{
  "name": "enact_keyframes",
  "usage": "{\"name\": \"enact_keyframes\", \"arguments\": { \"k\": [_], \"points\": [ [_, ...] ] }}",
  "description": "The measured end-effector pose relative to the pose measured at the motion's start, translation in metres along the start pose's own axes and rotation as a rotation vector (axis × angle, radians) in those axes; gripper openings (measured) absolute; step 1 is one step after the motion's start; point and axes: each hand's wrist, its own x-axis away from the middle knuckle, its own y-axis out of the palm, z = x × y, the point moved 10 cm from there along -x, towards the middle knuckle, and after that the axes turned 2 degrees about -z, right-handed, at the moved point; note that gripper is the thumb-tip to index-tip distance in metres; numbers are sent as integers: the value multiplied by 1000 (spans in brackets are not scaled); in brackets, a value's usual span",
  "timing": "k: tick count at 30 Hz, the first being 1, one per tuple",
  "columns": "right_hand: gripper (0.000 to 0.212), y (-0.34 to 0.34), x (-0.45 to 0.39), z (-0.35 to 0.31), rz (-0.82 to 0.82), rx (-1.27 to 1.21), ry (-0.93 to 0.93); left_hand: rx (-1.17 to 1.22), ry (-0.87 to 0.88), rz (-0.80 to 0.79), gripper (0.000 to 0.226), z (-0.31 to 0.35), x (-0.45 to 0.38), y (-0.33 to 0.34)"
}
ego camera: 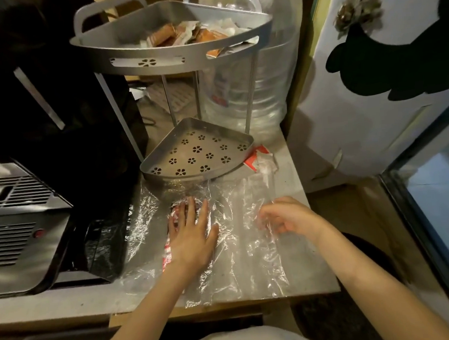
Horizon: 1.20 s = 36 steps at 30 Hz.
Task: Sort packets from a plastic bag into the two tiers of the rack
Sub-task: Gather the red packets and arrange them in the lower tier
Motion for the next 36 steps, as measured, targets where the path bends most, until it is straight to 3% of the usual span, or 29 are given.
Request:
{"name": "enact_keyframes", "arguments": {
  "k": [10,12,18,23,25,27,31,33,36],
  "points": [
    [11,-10,12,-51,-94,-288,-128,211,-41,-4,56,-10,0,0],
    [22,-8,18,-66,-135,-340,-164,278,-54,17,56,-13,3,2],
    [28,-3,35,-107,-269,-349,-282,27,-64,-50,66,-17,3,19],
    [30,8,43,-132,-326,-307,-373,42,-132,-96,53,-10,-5,0],
    [29,13,46,-141,-342,-286,-400,244,-68,67,55,2,-7,-24],
    [28,18,52,-150,-387,-295,-440,640,-43,103,64,12,-8,-35],
    [32,16,66,-163,-423,-332,-531,1666,-212,-398,56,47,-5,-4],
    [29,9,66,-160,-416,-379,-536,1792,-203,-481,57,49,-7,-1],
    [30,-12,51,-140,-342,-454,-478,1718,-208,-395,45,29,-8,3]
  ]
}}
